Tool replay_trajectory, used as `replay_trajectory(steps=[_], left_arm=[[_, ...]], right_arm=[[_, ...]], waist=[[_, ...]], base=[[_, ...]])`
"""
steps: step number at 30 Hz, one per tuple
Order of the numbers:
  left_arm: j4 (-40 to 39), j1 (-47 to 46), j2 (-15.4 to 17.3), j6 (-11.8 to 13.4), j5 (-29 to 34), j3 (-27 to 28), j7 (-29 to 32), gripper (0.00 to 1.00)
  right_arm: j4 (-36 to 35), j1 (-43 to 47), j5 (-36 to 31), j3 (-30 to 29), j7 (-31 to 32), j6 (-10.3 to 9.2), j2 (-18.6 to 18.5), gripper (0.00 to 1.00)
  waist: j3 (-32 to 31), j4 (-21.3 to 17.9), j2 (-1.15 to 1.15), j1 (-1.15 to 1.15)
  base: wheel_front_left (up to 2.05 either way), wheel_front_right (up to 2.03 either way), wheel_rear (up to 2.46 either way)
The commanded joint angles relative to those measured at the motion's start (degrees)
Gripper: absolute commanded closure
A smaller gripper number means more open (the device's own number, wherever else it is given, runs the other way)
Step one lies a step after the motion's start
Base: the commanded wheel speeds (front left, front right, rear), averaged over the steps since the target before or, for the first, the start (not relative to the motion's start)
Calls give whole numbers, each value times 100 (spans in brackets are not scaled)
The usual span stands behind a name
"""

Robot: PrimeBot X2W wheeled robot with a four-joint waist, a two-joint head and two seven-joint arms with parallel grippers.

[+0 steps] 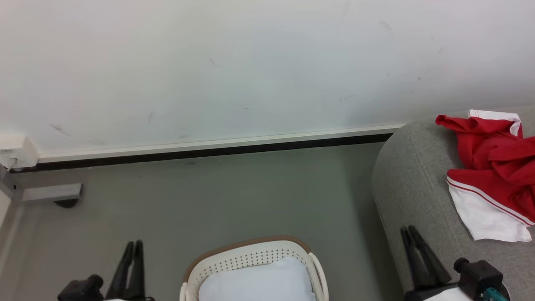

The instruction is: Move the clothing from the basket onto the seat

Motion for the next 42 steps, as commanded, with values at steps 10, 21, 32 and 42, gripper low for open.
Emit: replay_trajectory(steps=[10, 21, 32, 42], left_arm=[[12, -117, 13, -7, -1137, 74, 344, 100], [-36, -145, 19, -14, -2210, 67, 599, 100], [-50, -188, 24, -21, -3150, 86, 847, 100], [-57, -229, 29, -27, -3917, 103, 1051, 100]], right_arm=[[-80, -5, 1073, -218, 258, -1, -7, 100], [-122, 1, 2055, -430, 511, -2, -5, 100], [-165, 12, 2916, -626, 742, -4, 6, 100], [-200, 22, 3608, -792, 933, -5, 21, 100]], waist=[[-13, 39, 0, 0], [-26, 79, 0, 0], [-39, 120, 0, 0], [-51, 157, 0, 0]], base=[[0, 0, 0], [0, 0, 0], [0, 0, 0], [0, 0, 0]])
